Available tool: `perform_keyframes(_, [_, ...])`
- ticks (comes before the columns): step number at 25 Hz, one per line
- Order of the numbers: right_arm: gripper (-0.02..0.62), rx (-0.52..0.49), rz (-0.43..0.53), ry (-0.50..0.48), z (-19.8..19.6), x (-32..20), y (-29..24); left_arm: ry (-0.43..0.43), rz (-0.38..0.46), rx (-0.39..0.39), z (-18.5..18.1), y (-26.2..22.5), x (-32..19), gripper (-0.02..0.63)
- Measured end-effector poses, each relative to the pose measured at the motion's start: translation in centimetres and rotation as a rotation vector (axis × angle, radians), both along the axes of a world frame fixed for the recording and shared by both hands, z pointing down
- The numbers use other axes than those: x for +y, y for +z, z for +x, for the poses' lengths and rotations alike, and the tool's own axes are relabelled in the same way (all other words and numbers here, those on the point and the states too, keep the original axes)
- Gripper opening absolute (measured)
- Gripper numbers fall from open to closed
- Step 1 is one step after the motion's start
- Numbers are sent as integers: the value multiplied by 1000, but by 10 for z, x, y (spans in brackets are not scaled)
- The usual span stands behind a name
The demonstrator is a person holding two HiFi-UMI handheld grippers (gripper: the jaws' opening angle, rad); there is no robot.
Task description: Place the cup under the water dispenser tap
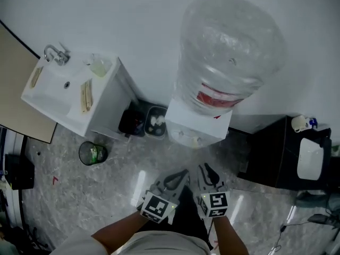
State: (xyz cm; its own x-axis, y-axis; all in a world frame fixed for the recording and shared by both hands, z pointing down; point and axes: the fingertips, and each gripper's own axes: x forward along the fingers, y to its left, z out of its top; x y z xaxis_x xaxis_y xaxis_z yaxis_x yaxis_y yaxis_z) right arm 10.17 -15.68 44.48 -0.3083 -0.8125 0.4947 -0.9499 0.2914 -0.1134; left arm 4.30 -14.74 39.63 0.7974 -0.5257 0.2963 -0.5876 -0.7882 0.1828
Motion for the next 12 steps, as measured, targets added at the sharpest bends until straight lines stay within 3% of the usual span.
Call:
perform_keyframes(7, [24,-27,101,26,-7,28,-78,14,28,34,3,-57,14,3])
perform_keyframes(12, [17,-14,129,32,-7,43,-107,26,66,57,8,-89,24,3])
